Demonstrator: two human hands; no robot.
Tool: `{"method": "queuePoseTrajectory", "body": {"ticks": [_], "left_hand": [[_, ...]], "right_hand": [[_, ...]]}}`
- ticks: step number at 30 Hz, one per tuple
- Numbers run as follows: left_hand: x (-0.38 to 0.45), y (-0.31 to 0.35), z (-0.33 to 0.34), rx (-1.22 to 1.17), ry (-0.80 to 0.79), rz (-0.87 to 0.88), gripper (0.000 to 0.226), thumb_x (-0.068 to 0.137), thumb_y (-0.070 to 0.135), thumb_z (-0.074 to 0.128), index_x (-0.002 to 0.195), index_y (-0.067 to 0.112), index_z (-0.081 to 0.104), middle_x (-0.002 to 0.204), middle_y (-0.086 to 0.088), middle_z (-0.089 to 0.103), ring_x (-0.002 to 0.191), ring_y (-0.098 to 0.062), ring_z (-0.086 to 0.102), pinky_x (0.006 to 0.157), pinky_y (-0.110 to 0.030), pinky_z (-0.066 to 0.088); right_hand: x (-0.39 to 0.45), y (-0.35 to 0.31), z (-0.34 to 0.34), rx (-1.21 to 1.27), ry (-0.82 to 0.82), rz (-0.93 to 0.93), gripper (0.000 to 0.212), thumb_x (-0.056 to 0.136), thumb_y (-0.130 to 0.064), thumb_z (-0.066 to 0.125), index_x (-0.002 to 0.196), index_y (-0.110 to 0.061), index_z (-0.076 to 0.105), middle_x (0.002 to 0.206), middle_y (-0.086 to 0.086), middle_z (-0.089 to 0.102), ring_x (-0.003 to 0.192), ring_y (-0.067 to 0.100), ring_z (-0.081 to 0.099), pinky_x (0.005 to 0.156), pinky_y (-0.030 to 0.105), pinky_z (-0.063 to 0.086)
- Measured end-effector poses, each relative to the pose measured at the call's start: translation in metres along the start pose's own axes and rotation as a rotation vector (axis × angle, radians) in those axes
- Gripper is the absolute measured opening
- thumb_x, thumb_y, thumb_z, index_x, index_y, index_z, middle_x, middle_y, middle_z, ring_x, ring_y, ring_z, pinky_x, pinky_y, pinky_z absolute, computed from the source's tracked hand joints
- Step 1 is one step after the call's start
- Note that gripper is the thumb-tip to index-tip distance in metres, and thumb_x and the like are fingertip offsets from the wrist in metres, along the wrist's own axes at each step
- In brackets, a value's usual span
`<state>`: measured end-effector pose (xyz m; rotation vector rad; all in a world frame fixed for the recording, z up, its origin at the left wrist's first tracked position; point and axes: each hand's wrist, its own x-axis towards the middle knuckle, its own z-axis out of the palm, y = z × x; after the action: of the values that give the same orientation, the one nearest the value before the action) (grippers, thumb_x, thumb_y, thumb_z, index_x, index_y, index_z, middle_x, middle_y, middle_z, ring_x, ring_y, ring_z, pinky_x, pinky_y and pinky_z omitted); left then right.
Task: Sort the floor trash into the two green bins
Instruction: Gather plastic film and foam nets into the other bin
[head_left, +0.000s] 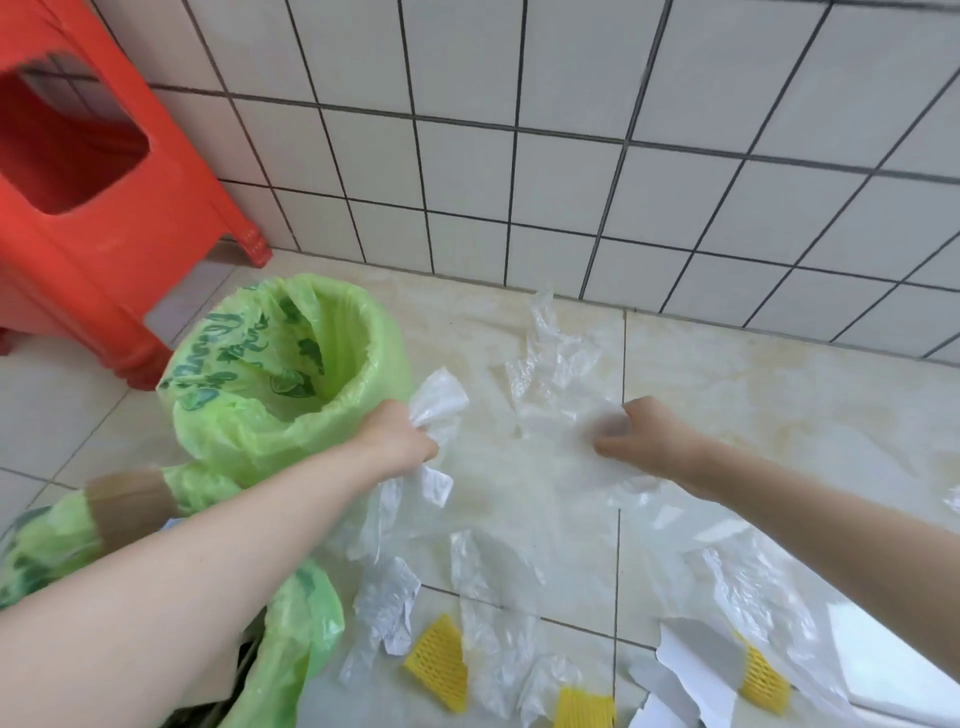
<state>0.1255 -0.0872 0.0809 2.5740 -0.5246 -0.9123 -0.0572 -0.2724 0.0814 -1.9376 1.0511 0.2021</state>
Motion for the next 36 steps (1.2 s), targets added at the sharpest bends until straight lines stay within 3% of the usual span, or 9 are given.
{"method": "queuePoseTrajectory", "body": {"ticks": [9,12,16,18,22,25,29,33,36], "left_hand": [[-0.007,-0.022,-0.11,-0.315,0.117,0.013,0.032,0.087,0.022,0.057,0.111,0.002,0.05,0.103,-0.015,0.056,0.093,-0.032,0.055,0.074,-0.034,0.042],[0.0,-0.035,-0.136,-0.404,0.287,0.039,0.033,0.087,0.013,0.054,0.119,0.005,0.052,0.103,-0.012,0.06,0.092,-0.032,0.059,0.075,-0.035,0.046],[0.008,-0.052,-0.166,-0.418,0.568,0.157,0.059,0.086,0.009,0.056,0.141,0.018,0.035,0.132,-0.004,0.052,0.113,-0.027,0.054,0.094,-0.042,0.047],[0.011,-0.059,-0.171,-0.385,0.635,0.201,0.046,0.085,0.01,0.052,0.131,0.017,0.046,0.125,-0.006,0.057,0.112,-0.03,0.055,0.097,-0.046,0.045],[0.012,-0.061,-0.163,-0.246,0.718,0.236,0.01,0.086,0.003,0.046,0.081,0.009,0.052,0.081,-0.011,0.056,0.077,-0.029,0.049,0.067,-0.031,0.038],[0.016,-0.059,-0.152,-0.238,0.707,0.236,0.033,0.086,-0.001,0.053,0.063,0.016,0.038,0.064,0.001,0.042,0.064,-0.024,0.04,0.05,-0.026,0.022],[0.035,-0.071,-0.138,-0.167,0.621,0.296,0.011,0.081,0.004,0.063,0.079,0.007,0.052,0.066,0.004,0.044,0.074,-0.025,0.049,0.058,-0.026,0.028],[0.068,-0.095,-0.129,0.13,0.416,0.332,0.025,0.075,0.007,0.053,0.099,0.012,0.059,0.094,-0.006,0.059,0.09,-0.03,0.056,0.076,-0.034,0.045],[0.078,-0.102,-0.12,0.331,0.234,0.195,0.011,0.077,-0.003,0.054,0.079,0.008,0.053,0.082,-0.005,0.051,0.086,-0.029,0.053,0.072,-0.03,0.04]], "right_hand": [[-0.011,-0.124,0.008,-0.082,0.025,-0.198,0.017,0.086,-0.02,0.052,0.095,-0.01,0.062,0.084,0.004,0.06,0.079,0.022,0.06,0.063,0.027,0.047],[-0.009,-0.157,0.02,-0.005,0.022,-0.281,0.012,0.089,-0.015,0.049,0.091,-0.015,0.061,0.08,0.001,0.059,0.076,0.02,0.059,0.061,0.027,0.047],[0.002,-0.197,0.043,0.17,0.036,-0.376,0.015,0.091,-0.011,0.047,0.092,-0.01,0.063,0.078,0.002,0.058,0.069,0.017,0.057,0.057,0.025,0.046],[0.01,-0.213,0.057,0.252,0.038,-0.397,0.021,0.091,-0.01,0.046,0.1,-0.005,0.063,0.081,0.005,0.058,0.073,0.019,0.057,0.059,0.028,0.045],[0.029,-0.237,0.084,0.37,0.018,-0.383,0.022,0.089,-0.007,0.045,0.104,-0.004,0.061,0.085,0.008,0.058,0.078,0.021,0.057,0.065,0.03,0.046],[0.044,-0.247,0.103,0.489,0.008,-0.344,0.024,0.089,-0.003,0.044,0.106,0.003,0.059,0.086,0.011,0.056,0.078,0.021,0.056,0.065,0.03,0.046],[0.062,-0.248,0.135,0.528,0.066,-0.364,0.025,0.085,-0.003,0.046,0.098,0.014,0.058,0.076,0.012,0.052,0.07,0.021,0.051,0.059,0.031,0.041],[0.078,-0.239,0.165,0.044,0.085,-0.48,0.015,0.091,-0.011,0.043,0.078,-0.005,0.049,0.073,0.008,0.051,0.068,0.026,0.05,0.055,0.03,0.036],[0.083,-0.234,0.175,-0.367,0.058,-0.594,0.01,0.092,-0.006,0.042,0.09,-0.009,0.051,0.087,0.013,0.054,0.08,0.03,0.051,0.064,0.031,0.037]]}}
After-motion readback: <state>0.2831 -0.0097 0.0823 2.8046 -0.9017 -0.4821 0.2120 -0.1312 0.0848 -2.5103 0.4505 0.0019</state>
